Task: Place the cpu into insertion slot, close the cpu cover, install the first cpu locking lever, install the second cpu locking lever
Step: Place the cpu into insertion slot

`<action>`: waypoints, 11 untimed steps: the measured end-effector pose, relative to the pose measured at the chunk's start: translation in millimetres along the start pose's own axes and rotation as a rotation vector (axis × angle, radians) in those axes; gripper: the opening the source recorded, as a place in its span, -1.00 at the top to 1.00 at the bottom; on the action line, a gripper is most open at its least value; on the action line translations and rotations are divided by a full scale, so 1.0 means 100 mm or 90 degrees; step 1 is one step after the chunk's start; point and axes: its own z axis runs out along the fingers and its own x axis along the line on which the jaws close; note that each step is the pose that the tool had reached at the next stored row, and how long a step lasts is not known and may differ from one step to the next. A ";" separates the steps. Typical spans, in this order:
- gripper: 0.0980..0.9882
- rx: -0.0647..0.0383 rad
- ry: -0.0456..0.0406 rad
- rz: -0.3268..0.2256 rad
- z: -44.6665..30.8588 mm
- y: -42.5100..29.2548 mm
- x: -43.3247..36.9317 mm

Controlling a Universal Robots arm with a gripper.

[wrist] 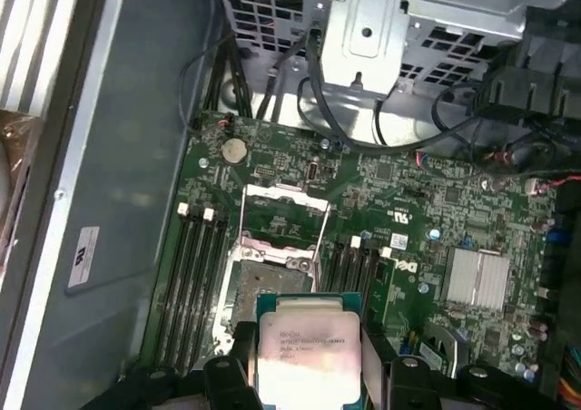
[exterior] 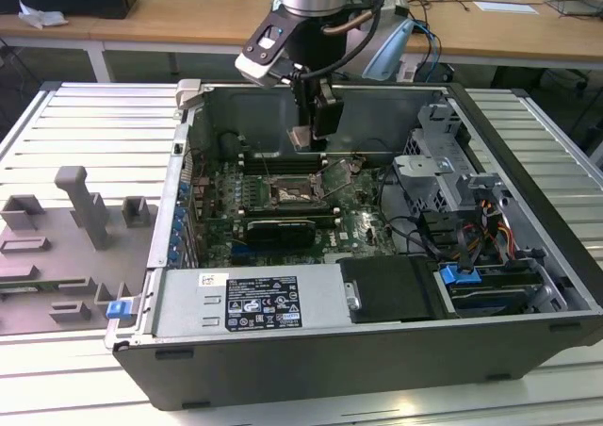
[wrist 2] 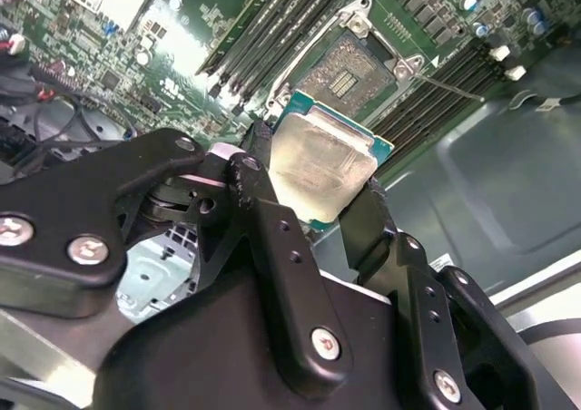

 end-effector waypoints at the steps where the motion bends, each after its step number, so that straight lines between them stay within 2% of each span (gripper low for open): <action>1: 0.00 0.000 -0.0007 0.007 0.011 -0.001 0.000; 3: 0.00 0.000 -0.0024 0.023 0.047 -0.004 0.000; 5: 0.00 0.000 -0.0044 0.042 0.116 -0.014 0.000; 8: 0.00 0.001 -0.0048 0.047 0.187 -0.041 0.003; 11: 0.00 0.002 -0.0065 0.059 0.289 -0.066 0.020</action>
